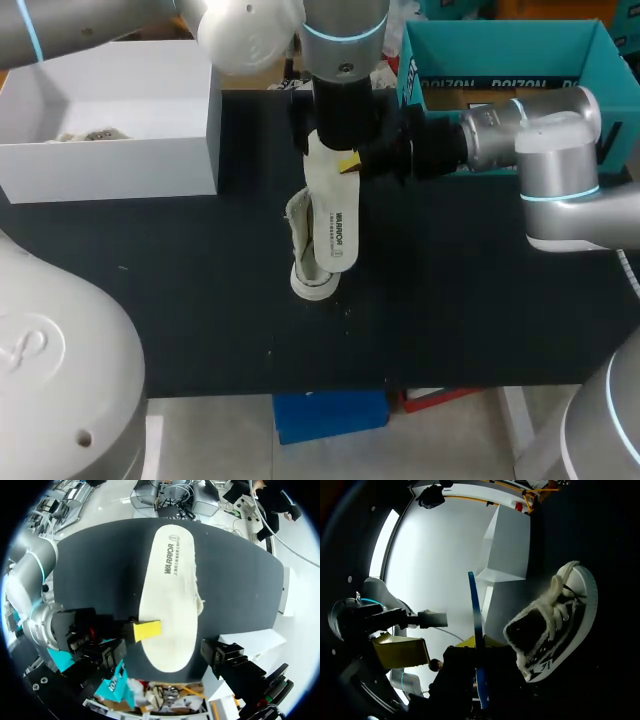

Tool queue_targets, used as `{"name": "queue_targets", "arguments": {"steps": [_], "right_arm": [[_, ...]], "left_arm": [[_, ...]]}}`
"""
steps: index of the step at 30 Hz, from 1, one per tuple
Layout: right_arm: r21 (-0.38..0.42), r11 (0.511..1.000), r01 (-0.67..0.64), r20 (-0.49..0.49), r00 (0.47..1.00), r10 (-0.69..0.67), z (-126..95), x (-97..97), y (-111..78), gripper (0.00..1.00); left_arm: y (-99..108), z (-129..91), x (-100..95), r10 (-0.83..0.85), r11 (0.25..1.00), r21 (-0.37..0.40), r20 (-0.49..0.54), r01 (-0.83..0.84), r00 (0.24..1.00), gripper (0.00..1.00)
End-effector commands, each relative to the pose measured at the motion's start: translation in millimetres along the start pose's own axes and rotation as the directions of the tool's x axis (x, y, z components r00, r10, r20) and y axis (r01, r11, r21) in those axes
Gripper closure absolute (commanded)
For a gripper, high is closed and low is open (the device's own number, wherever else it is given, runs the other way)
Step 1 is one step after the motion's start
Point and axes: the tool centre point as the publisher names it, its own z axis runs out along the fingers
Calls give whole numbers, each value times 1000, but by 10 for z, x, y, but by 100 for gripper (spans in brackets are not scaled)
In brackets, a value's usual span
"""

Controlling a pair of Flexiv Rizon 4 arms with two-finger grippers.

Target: Take the shoe out of the shoebox, open the shoe tongue, remove and reinsert the insole, then place the shoe into the shoebox

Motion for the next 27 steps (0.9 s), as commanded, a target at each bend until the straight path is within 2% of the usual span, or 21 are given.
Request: {"name": "queue_targets", "arguments": {"steps": [1,9,15,21,27], "right_arm": [[2,1000,-1,2,1000,1,6,-4,6,100],[2,1000,-1,2,1000,1,6,-4,6,100],[2,1000,-1,2,1000,1,6,-4,6,100],[2,1000,-1,2,1000,1,6,-4,6,100],[2,1000,-1,2,1000,1,6,-4,6,100]], "left_arm": [[207,44,-33,-1,1000,11,-9,1,1000,0],[504,86,-22,-29,1000,-1,-2,29,1000,0],[575,88,-16,-35,999,-10,0,35,999,0],[467,89,37,-43,999,-3,-5,43,999,0],[237,35,92,-39,999,3,-4,39,999,0]]}}
